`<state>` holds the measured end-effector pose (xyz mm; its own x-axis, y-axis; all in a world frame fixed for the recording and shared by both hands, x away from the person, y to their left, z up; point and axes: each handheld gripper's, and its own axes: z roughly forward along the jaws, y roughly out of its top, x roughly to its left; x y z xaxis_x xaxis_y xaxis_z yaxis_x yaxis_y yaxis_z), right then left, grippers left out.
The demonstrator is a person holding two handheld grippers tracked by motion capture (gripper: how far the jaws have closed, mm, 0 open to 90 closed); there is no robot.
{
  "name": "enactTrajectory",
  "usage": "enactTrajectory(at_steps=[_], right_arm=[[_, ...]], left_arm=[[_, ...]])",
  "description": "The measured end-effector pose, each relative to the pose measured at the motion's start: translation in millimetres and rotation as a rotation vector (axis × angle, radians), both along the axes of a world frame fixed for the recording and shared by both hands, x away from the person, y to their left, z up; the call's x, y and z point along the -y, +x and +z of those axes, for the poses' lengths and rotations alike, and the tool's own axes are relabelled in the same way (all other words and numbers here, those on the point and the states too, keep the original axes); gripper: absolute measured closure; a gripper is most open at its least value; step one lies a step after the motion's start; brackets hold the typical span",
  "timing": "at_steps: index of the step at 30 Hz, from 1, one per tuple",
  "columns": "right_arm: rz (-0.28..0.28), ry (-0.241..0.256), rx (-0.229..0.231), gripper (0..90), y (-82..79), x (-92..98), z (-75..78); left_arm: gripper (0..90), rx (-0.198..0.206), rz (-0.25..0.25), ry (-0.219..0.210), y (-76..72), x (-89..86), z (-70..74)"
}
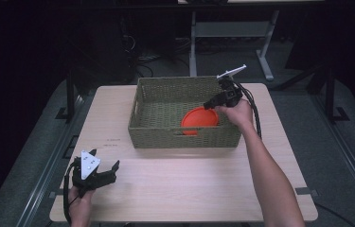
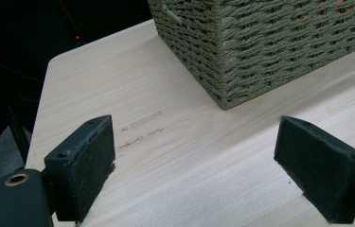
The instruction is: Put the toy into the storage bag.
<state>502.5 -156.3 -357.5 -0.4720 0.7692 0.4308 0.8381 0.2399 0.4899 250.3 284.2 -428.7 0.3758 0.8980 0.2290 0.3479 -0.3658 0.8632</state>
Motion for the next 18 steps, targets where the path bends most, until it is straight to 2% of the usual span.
enactTrajectory(at_steps=[7,10,13,18], right_arm=[[0.004,0.053,-0.005,51.8,-2.0,6.1,1.7],[0.001,0.052,-0.005,51.3,-3.8,8.2,2.2],[-0.011,0.070,-0.010,46.2,-6.3,13.0,1.1],[-0.015,0.079,-0.011,42.5,-8.7,14.7,0.1]], left_arm=[[12.8,-0.004,0.007,-0.002,1.2,-1.5,-0.1],[12.8,-0.002,0.006,-0.001,1.3,-1.2,-0.3],[12.7,-0.007,0.001,0.003,0.5,-0.6,-0.8],[12.7,-0.002,0.003,-0.004,0.7,-1.5,-1.2]])
